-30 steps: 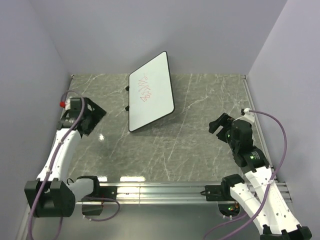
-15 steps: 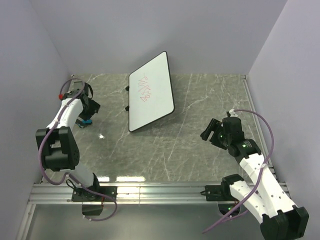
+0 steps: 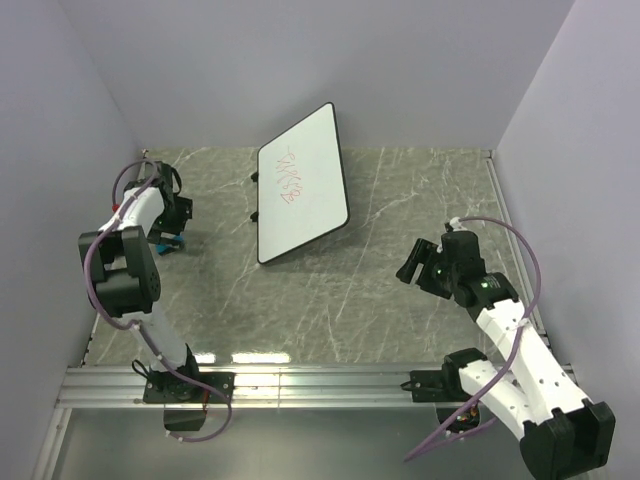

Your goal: Erase the whiteboard

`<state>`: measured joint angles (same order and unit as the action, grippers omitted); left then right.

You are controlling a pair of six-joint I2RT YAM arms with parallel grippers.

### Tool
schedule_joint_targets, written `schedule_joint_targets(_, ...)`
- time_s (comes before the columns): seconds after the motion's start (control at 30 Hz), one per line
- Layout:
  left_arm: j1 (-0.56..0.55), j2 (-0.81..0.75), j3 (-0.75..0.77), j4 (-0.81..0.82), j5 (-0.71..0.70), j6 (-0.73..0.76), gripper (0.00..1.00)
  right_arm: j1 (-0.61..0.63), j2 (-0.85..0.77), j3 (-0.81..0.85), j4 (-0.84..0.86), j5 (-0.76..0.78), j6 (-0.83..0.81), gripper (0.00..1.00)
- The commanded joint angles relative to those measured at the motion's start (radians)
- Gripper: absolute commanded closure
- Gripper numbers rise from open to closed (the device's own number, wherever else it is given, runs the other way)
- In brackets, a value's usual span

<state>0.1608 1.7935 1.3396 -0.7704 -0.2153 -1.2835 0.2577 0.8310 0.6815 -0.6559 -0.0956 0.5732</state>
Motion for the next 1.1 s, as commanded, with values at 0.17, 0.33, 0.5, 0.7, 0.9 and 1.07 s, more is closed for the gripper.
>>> schedule_joint_targets(0.17,0.052,0.082,0.104,-0.020,0.017,-0.112,0.12,0.006,0.085,0.047,0.059,-0.012,-0.059,0.18)
schedule_joint_targets(0.33,0.065,0.129,0.150,-0.082,0.002,-0.117,0.14,0.005,0.184,0.098,0.065,0.000,-0.087,0.18)
schedule_joint_targets(0.5,0.080,0.152,0.156,-0.116,-0.004,-0.125,0.16,0.002,0.252,0.127,0.082,0.002,-0.101,0.18)
schedule_joint_targets(0.7,0.120,0.201,0.174,-0.118,0.019,-0.112,0.18,0.003,0.315,0.158,0.088,0.004,-0.107,0.18)
schedule_joint_targets(0.9,0.146,0.228,0.185,-0.124,0.034,-0.103,0.21,-0.001,0.367,0.184,0.095,0.010,-0.108,0.18)
schedule_joint_targets(1.07,0.151,0.260,0.199,-0.118,0.062,-0.083,0.46,-0.001,0.392,0.205,0.090,0.013,-0.105,0.19)
